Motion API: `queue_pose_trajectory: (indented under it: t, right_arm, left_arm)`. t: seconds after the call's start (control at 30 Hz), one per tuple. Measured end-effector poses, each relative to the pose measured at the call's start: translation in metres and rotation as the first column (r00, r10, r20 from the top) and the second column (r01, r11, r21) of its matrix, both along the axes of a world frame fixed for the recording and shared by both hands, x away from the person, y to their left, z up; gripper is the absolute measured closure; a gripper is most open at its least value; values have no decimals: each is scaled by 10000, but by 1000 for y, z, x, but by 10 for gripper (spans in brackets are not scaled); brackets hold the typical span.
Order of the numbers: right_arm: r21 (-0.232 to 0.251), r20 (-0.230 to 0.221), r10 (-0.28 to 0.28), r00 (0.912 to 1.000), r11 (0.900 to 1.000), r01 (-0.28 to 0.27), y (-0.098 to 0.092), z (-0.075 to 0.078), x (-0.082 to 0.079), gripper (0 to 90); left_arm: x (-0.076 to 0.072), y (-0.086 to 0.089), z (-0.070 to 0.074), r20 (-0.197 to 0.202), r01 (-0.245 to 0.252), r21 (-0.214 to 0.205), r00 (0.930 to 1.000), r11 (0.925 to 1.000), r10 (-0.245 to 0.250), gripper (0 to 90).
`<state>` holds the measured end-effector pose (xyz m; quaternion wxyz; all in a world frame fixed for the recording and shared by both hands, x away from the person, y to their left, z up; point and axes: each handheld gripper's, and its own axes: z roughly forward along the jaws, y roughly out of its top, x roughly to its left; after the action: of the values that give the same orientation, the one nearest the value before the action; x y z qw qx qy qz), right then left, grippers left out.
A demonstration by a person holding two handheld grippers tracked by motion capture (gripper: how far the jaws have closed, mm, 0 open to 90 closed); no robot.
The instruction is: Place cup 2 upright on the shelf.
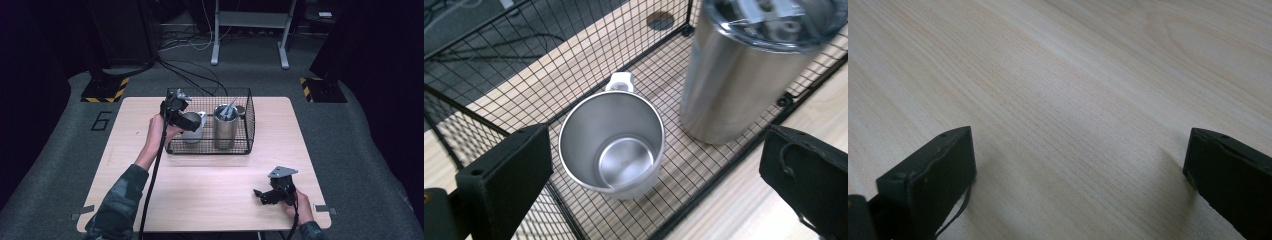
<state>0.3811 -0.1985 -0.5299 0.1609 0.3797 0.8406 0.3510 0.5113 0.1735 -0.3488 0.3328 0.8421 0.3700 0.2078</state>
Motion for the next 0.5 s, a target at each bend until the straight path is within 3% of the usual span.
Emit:
queue_pose_trajectory:
  t: [0.33, 0.5]
  right_arm:
    - [-4, 2, 5, 10000, 10000, -5, 0, 0, 0, 0]
    - [-4, -2, 4, 10000, 10000, -4, 0, 0, 0, 0]
  left_arm:
    - [-44, 22, -1, 573, 226, 44, 9981, 9997, -228, 15]
    - [-64, 34, -9, 669, 358, -383, 9972, 9986, -332, 13]
